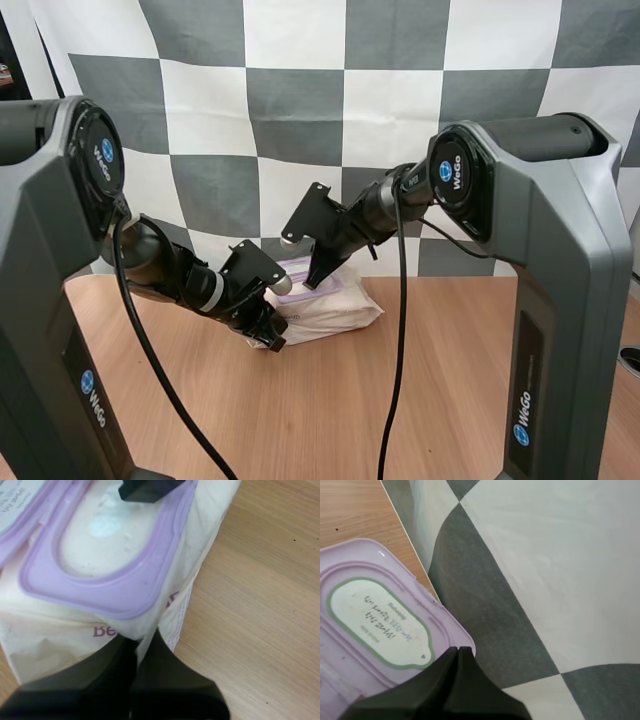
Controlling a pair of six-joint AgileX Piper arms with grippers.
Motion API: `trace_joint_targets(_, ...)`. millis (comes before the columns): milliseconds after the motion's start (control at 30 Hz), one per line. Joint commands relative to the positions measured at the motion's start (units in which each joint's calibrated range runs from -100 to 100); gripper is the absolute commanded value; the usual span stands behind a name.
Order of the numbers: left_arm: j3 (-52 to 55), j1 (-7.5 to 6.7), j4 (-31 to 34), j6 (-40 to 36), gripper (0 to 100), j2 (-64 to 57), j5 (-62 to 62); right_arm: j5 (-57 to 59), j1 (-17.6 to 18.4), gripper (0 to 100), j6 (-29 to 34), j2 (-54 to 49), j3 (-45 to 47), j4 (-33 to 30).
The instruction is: Open the wet wipes lid
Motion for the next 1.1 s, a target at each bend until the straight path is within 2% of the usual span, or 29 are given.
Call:
trace_joint_targets(0,-0.01,0.01,-0.09,-1.33,0,0.01,-0.18,4.37,0.01,0,0.02,0.33,0.11,0.28)
trace_joint_targets(167,-0.01,0.01,-0.09,-1.33,0,0.01,-0.18,3.28,-0.07,0,0.02,-0.04,0.11,0.86)
trace_joint_targets(300,-0.01,0.01,-0.09,-1.33,0,0.01,-0.18,-0.62,-0.07,0,1.69,-4.88,0.11,0.86)
trace_joint_targets(400,-0.01,0.01,-0.09,-1.33,0,0.01,-0.18,-5.66,-0.25,0,3.61,-12.6,0.11,0.86)
trace_joint_targets(567,-0.01,0.01,0.89,-1.33,1,-0.29,-0.18,-4.87,-1.93,0,9.16,-25.95,2.2,0.49)
trace_joint_targets(633,-0.01,0.01,2.46,-1.33,13,-1.13,0.72,-3.93,-2.57,0,9.16,-31.13,4.37,-0.39)
trace_joint_targets(667,-0.01,0.09,3.01,-1.33,24,-1.79,1.22,-3.66,-2.73,0,9.16,-33.7,5.59,-2.1)
trace_joint_targets(733,-0.01,0.5,3.59,-1.11,54,-3.27,3.61,-3.43,-2.73,0,9.16,-37.78,7.96,-5.53)
trace_joint_targets(800,-0.01,1.32,3.59,-1.01,99,-5.99,7.43,-3.26,-2.73,0,9.16,-43.18,10.24,-7.94)
trace_joint_targets(900,-0.01,2.43,4.09,-2.05,100,-11.18,10.3,-2.7,-2.87,0,9.68,-51.18,12.68,-9.69)
trace_joint_targets(1000,-0.01,3.74,6.47,-3.0,100,-16.83,17.59,1.91,-4.84,0,13.27,-56.3,13.03,-9.71)
trace_joint_targets(1067,-0.01,5.1,6.57,-3.4,100,-22.36,22.19,5.72,-6.36,0,14.29,-59.79,13.03,-9.98)
